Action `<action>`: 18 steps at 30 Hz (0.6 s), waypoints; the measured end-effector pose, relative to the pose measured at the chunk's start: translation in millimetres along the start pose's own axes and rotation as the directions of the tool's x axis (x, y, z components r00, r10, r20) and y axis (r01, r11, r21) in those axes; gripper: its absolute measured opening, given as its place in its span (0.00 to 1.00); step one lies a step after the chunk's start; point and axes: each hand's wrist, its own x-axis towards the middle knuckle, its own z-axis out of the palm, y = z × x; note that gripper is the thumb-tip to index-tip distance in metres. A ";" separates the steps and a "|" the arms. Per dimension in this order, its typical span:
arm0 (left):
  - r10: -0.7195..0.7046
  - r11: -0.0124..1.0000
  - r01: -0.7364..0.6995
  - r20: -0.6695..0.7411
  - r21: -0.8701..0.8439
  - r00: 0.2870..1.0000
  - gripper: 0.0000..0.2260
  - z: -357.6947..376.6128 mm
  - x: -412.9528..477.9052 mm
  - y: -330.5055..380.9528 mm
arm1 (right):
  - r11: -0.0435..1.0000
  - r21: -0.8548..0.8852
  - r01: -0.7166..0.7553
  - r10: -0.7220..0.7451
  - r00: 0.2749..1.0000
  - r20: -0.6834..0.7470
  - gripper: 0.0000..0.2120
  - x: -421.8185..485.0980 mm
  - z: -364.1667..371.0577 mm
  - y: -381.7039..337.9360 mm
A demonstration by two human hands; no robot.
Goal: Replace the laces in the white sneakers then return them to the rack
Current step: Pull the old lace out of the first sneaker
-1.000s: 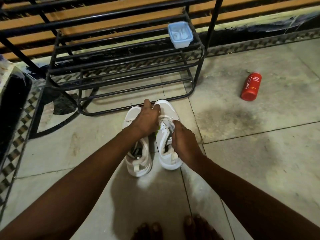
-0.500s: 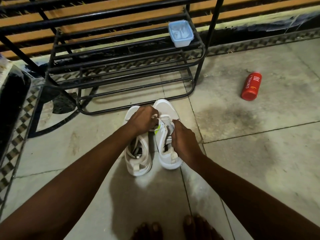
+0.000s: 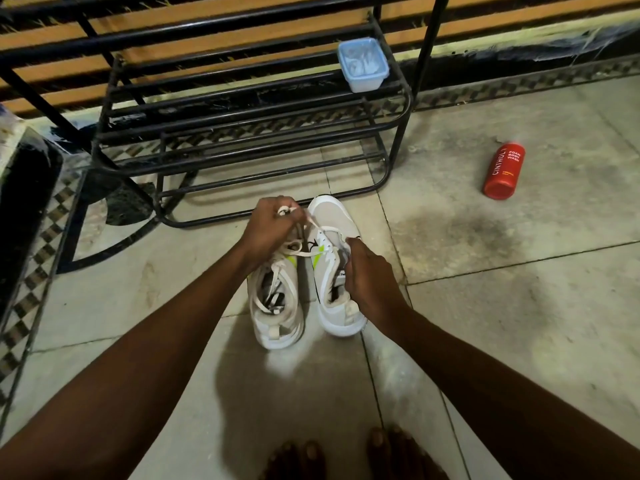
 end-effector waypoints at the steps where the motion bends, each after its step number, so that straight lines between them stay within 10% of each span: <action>1: -0.001 1.000 0.000 -0.036 -0.007 0.999 0.06 -2.7 1.7 2.0 | 1.000 -0.003 -0.001 0.001 1.000 0.003 0.18 0.0 0.2 -0.4; 7: 0.025 0.897 -0.092 0.158 0.432 0.987 0.03 -12.5 -0.8 7.1 | 1.000 -0.011 -0.001 0.001 1.000 0.005 0.19 0.0 0.7 -1.0; 12: -0.070 0.785 -0.184 0.380 0.592 0.922 0.16 -4.3 -17.3 4.0 | 1.000 -0.014 0.028 -0.028 1.000 -0.011 0.19 -0.9 2.6 -1.9; 18: -0.031 0.710 -0.297 0.449 0.638 0.893 0.06 -7.6 -9.7 4.8 | 0.996 -0.010 0.091 -0.091 0.995 -0.034 0.17 -1.4 -0.6 -1.5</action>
